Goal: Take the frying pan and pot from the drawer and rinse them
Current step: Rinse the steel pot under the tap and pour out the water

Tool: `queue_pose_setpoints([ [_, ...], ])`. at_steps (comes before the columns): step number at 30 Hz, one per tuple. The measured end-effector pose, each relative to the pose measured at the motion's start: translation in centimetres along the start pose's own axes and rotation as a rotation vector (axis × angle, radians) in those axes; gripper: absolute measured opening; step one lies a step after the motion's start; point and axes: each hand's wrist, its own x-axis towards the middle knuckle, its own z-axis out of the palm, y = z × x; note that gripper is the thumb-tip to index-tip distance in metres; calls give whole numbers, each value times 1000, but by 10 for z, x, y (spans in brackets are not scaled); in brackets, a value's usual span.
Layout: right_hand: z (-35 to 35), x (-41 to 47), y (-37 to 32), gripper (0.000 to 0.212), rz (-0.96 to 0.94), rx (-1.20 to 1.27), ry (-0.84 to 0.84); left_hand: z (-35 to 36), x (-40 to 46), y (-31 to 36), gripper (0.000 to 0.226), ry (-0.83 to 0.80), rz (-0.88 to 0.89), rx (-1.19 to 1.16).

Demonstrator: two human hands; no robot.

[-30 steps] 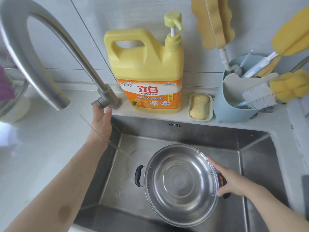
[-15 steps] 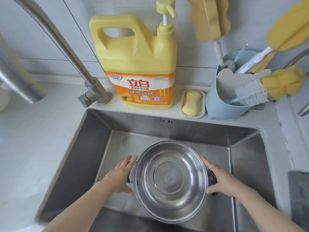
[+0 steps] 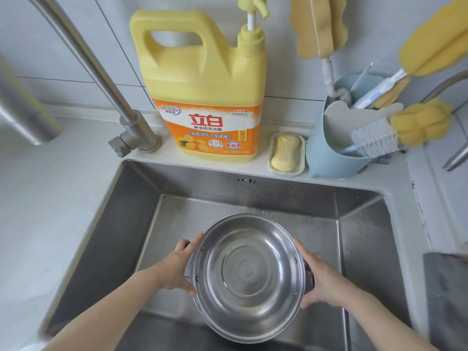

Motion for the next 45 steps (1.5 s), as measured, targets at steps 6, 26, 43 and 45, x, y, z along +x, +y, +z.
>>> queue_pose_setpoints([
  [6,-25,-23,-34,143,-100,65,8,-36,-47,4,144,53,75,-49],
  [26,-123,-202,-162,65,-793,-521,1243,-104,-243,89,75,1516,667,380],
  [43,-230,-318,-285,55,-1004,-781,1628,-238,-391,167,93,1985,895,638],
  [45,-237,-323,-289,57,-979,-794,1630,-243,-398,171,97,1997,898,653],
])
